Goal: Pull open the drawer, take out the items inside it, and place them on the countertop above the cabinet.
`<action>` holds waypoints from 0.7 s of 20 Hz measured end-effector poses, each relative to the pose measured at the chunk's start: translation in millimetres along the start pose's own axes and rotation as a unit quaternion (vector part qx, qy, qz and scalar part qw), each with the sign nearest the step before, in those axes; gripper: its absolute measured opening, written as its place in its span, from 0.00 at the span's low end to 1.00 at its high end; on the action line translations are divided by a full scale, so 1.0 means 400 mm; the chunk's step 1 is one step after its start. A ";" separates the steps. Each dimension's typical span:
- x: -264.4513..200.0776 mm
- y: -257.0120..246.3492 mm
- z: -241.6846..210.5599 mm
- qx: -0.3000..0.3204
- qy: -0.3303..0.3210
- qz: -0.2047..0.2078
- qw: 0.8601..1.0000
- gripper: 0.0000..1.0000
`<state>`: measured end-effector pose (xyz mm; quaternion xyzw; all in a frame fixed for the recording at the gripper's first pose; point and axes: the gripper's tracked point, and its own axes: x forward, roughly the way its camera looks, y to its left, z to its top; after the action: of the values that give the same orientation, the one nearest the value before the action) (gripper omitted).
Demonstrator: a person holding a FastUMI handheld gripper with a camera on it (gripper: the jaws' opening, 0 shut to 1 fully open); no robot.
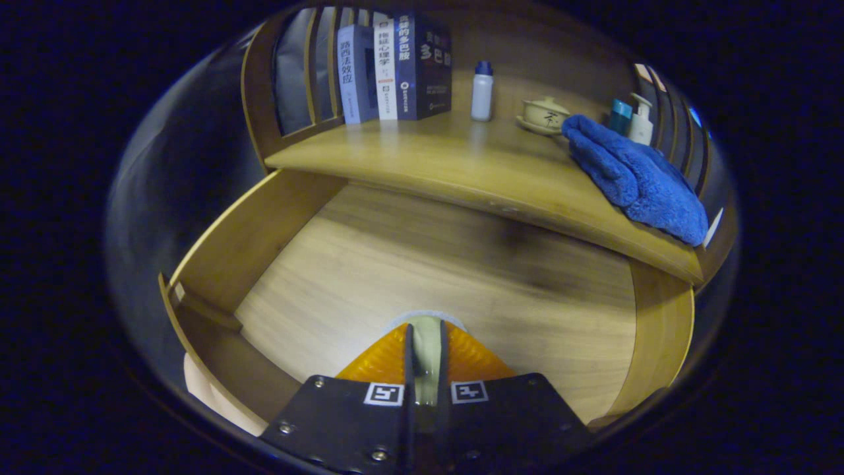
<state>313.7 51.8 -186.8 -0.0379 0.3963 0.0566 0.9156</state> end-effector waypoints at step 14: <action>-0.183 -0.049 0.331 0.054 -0.189 -0.017 0.980 0.12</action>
<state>362.1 42.0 -42.6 0.0162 0.2178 0.0258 0.9755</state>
